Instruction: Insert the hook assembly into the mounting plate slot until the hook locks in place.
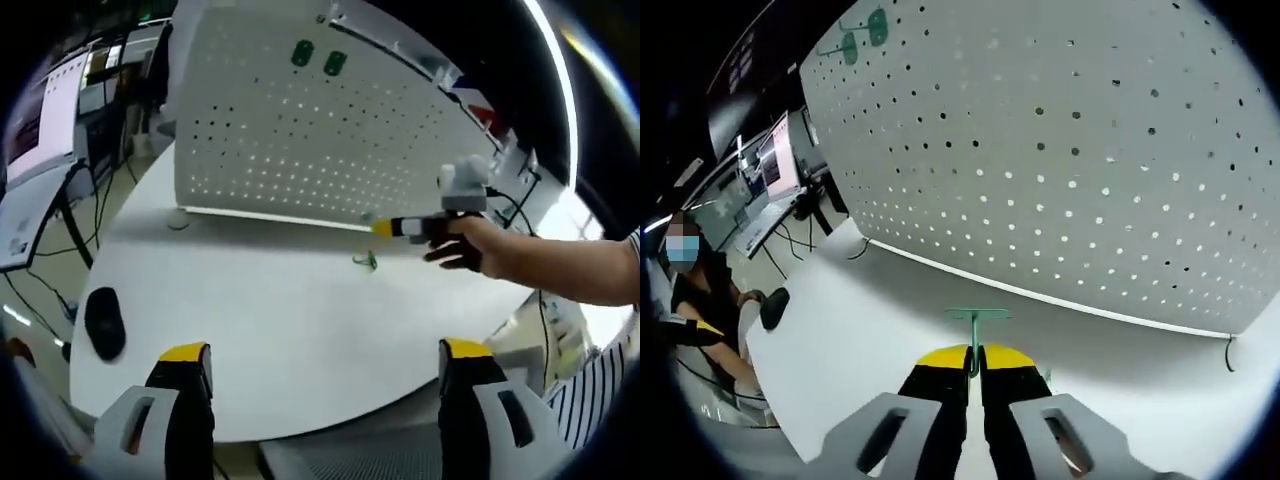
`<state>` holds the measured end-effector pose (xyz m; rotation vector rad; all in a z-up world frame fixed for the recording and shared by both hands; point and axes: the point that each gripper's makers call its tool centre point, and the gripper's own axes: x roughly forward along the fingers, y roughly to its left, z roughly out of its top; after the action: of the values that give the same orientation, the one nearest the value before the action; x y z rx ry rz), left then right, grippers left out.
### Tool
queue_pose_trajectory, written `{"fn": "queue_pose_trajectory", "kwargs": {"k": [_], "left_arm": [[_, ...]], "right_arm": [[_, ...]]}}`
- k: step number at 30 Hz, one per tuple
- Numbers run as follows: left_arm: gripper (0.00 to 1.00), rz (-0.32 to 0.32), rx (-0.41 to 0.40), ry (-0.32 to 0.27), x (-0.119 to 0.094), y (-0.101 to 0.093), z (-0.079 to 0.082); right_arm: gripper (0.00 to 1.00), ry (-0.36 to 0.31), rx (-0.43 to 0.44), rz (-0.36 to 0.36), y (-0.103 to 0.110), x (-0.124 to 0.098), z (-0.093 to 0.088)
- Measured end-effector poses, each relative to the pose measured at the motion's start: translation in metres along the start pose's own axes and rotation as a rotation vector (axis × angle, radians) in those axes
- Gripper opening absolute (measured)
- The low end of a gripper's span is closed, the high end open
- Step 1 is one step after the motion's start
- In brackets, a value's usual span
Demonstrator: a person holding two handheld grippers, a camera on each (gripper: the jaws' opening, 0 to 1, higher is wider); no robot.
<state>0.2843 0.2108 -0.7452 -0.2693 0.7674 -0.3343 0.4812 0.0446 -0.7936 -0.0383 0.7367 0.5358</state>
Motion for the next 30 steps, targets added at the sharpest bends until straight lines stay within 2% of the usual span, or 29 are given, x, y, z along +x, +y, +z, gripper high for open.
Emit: {"fn": "queue_pose_trajectory", "kwargs": {"k": [5,14,22,25,30], "left_arm": [[0.95,-0.001,0.012,-0.01,-0.002,0.0,0.003],[0.94,-0.006,0.046,-0.021,-0.006,-0.004,0.009],[0.94,-0.01,0.065,-0.022,-0.007,-0.006,0.011],[0.94,-0.013,0.074,-0.017,-0.004,-0.006,0.012],[0.94,-0.022,0.082,-0.023,-0.001,-0.008,0.017]], "right_arm": [[0.0,-0.007,0.003,0.012,0.003,-0.013,-0.002],[0.0,-0.035,0.088,0.025,0.013,-0.039,-0.015],[0.0,-0.067,0.116,0.044,0.019,-0.059,-0.018],[0.0,-0.06,0.148,0.073,0.024,-0.065,-0.021],[0.0,-0.074,0.139,0.11,0.036,-0.079,-0.019]]}}
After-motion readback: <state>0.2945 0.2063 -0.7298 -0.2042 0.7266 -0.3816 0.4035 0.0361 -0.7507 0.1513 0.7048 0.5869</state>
